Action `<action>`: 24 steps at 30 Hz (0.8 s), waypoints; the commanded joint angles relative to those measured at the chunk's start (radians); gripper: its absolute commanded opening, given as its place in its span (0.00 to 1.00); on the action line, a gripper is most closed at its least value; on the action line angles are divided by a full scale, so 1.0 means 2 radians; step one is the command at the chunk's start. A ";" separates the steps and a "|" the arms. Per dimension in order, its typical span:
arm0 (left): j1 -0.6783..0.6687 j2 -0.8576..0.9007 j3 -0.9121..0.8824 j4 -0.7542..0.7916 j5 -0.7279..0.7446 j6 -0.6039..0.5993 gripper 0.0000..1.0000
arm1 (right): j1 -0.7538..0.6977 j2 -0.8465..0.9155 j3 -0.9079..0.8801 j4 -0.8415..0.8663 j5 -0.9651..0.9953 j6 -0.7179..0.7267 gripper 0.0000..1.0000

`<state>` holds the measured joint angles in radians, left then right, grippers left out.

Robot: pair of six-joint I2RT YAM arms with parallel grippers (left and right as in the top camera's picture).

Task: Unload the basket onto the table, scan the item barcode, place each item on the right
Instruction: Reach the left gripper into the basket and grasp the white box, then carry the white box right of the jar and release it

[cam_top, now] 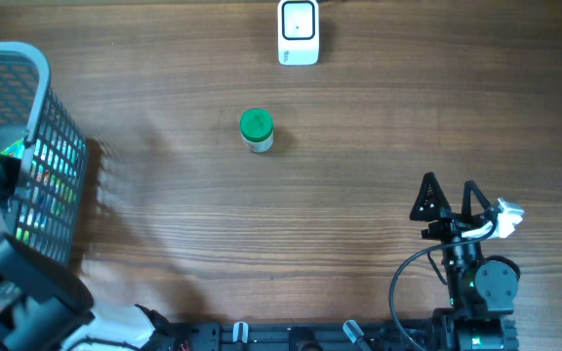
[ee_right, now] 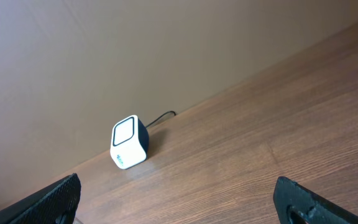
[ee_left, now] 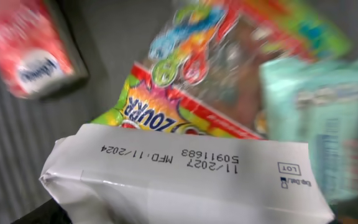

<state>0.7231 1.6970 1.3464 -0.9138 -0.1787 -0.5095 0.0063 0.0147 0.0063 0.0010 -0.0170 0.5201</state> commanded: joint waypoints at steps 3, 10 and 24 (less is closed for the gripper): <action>0.003 -0.096 0.056 -0.018 -0.003 0.004 0.73 | 0.003 -0.004 -0.001 0.003 0.010 0.003 1.00; 0.003 -0.248 0.145 -0.030 -0.001 0.002 0.76 | 0.003 -0.004 -0.001 0.003 0.010 0.003 1.00; -0.222 -0.315 0.167 -0.072 0.338 -0.037 0.75 | 0.003 -0.004 -0.001 0.003 0.010 0.003 1.00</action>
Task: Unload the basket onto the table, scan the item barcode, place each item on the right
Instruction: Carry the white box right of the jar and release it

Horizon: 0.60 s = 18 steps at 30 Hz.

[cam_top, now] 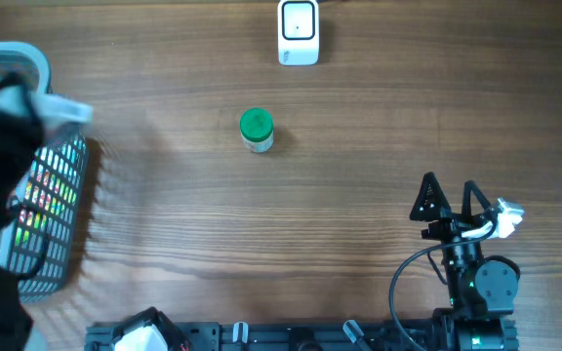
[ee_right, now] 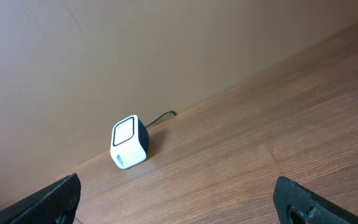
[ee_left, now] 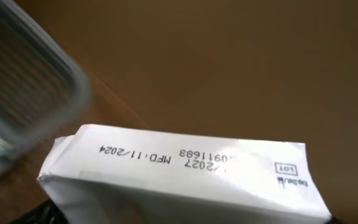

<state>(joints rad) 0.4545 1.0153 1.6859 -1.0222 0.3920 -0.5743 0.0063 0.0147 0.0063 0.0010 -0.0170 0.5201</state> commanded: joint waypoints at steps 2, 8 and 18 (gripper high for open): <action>-0.164 0.051 -0.002 -0.031 0.028 -0.005 0.75 | 0.003 -0.004 -0.001 0.003 0.010 0.003 1.00; -0.369 0.181 -0.002 -0.032 -0.049 -0.005 0.75 | 0.003 -0.004 -0.001 0.003 0.010 0.003 0.99; -0.517 0.435 -0.002 -0.013 -0.049 -0.005 0.76 | 0.003 -0.004 -0.001 0.003 0.010 0.003 1.00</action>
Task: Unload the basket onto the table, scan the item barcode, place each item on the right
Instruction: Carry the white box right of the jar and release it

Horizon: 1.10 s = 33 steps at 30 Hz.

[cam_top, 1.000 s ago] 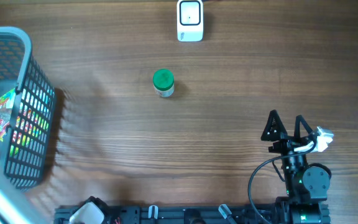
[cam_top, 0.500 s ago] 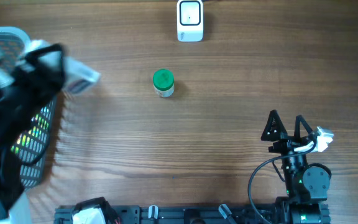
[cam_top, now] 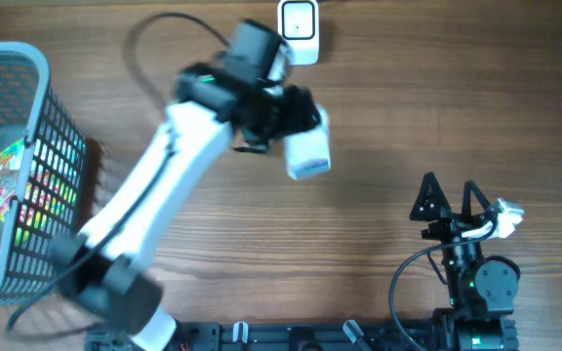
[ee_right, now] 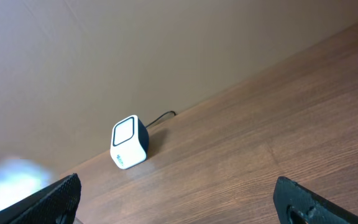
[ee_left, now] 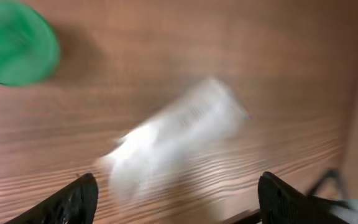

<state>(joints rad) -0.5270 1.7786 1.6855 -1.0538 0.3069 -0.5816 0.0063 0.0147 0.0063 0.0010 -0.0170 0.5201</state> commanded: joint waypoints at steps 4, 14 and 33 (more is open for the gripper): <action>-0.052 0.119 -0.002 0.021 -0.019 -0.006 0.76 | 0.003 -0.004 -0.001 0.003 0.010 0.003 1.00; -0.059 0.137 0.006 0.042 -0.093 -0.017 0.81 | 0.003 -0.004 -0.001 0.003 0.010 0.003 1.00; 0.220 -0.123 0.306 -0.154 -0.242 -0.018 1.00 | 0.003 -0.004 -0.001 0.003 0.010 0.003 1.00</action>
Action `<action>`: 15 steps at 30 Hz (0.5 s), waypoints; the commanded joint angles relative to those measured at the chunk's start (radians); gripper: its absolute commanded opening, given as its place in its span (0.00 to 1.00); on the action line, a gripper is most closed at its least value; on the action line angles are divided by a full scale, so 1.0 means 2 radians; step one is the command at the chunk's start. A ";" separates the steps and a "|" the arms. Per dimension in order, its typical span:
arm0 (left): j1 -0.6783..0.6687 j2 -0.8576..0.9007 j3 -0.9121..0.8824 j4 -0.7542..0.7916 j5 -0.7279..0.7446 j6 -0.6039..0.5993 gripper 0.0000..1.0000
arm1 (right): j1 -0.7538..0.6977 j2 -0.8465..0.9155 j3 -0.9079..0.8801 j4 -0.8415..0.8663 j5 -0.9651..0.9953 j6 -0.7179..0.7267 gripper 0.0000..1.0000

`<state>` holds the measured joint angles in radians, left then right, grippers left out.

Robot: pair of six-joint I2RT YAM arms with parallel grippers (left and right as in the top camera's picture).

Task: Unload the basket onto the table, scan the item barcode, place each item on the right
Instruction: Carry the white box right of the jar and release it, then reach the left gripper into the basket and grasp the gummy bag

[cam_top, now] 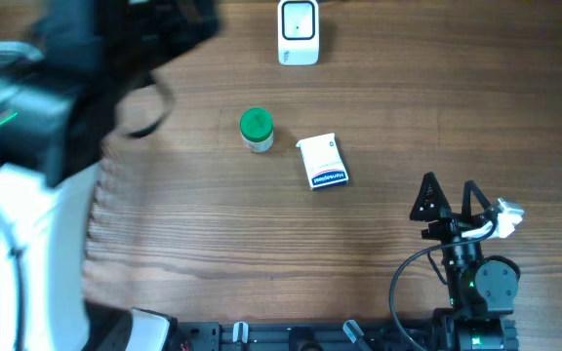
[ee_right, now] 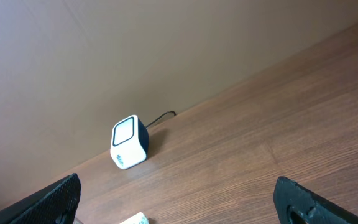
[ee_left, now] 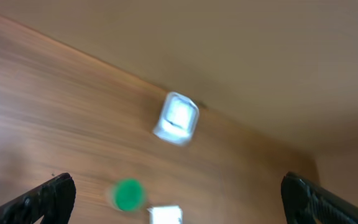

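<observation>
A white box point(cam_top: 321, 161) with a blue and red label lies flat on the wooden table, just right of a green-lidded jar point(cam_top: 256, 129). The white scanner point(cam_top: 299, 31) stands at the far edge, its window facing up. My left arm point(cam_top: 86, 68) is a blur over the far left. Its gripper point(ee_left: 180, 204) is open and empty, high above the scanner point(ee_left: 176, 118), jar point(ee_left: 127, 194) and box point(ee_left: 165, 215). My right gripper point(cam_top: 452, 200) is open near the front right, empty, and looks toward the scanner point(ee_right: 129, 142).
A grey wire basket with packaged goods stands at the left edge, mostly covered by my left arm. The scanner's cable runs off the far edge. A corner of the box point(ee_right: 135, 219) shows at the bottom of the right wrist view.
The white box was blurred under my open left gripper beside the jar. Now it lies still on the table, and my left arm has moved away to the far left, high up.
My left gripper was shut on the white box inside the basket, then held it above the basket rim. Then it was open over the table's middle with the box beneath it. Now the box rests beside the jar. My right arm stayed still throughout.
</observation>
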<state>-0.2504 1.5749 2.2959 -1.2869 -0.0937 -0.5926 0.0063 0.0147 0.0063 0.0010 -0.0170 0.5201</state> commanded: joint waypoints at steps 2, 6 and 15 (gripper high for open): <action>0.178 -0.036 0.000 -0.090 -0.046 -0.052 1.00 | 0.003 -0.004 -0.001 0.003 0.010 0.003 1.00; 0.317 -0.033 0.000 -0.151 -0.045 -0.102 1.00 | 0.003 -0.004 -0.001 0.003 0.010 0.003 1.00; 0.519 0.006 -0.003 -0.177 -0.019 -0.100 1.00 | 0.003 -0.004 -0.001 0.003 0.010 0.003 1.00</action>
<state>0.7078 1.5406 2.2967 -1.6299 -0.1452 -0.7773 0.0063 0.0147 0.0063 0.0010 -0.0170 0.5201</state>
